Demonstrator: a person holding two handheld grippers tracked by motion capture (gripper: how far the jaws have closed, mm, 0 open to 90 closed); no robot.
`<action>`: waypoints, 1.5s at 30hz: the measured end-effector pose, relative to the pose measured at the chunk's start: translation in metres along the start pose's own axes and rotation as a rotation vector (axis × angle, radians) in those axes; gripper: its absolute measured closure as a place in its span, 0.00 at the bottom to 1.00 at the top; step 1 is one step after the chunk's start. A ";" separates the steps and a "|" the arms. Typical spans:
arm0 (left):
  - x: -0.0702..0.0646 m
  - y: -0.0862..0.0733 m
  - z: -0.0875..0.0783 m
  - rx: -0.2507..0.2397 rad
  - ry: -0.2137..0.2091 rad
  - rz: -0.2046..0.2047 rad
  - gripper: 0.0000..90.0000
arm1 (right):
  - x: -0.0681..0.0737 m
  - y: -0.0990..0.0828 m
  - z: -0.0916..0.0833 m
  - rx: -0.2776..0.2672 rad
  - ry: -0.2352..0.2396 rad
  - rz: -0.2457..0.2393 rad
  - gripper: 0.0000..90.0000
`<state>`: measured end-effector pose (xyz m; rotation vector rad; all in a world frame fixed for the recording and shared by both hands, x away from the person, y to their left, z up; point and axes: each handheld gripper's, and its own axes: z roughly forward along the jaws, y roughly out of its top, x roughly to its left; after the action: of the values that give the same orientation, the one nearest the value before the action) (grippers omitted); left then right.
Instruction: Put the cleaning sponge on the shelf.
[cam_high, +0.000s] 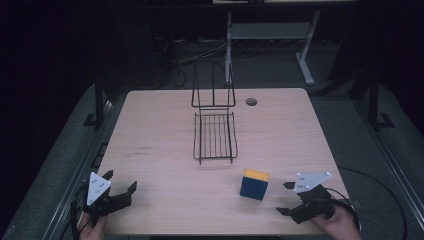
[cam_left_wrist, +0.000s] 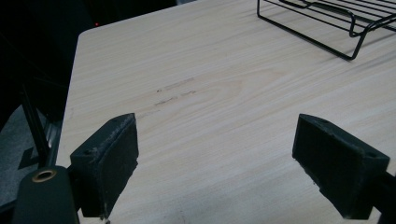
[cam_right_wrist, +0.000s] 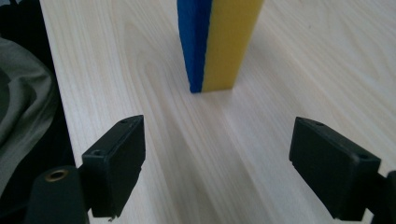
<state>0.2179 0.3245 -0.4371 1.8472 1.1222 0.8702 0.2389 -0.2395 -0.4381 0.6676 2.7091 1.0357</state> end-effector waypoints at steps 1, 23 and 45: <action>0.000 0.000 0.000 0.000 0.000 -0.001 0.15 | 0.000 0.002 0.000 -0.002 0.002 -0.007 0.20; 0.001 0.000 0.000 0.000 0.002 -0.001 0.15 | -0.003 0.042 0.016 -0.019 0.047 -0.072 0.20; 0.001 0.001 0.000 -0.002 0.002 -0.001 0.15 | -0.013 0.066 0.035 -0.006 0.091 -0.076 0.25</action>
<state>0.2187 0.3253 -0.4362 1.8449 1.1231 0.8721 0.2836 -0.1814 -0.4204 0.5239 2.7825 1.0808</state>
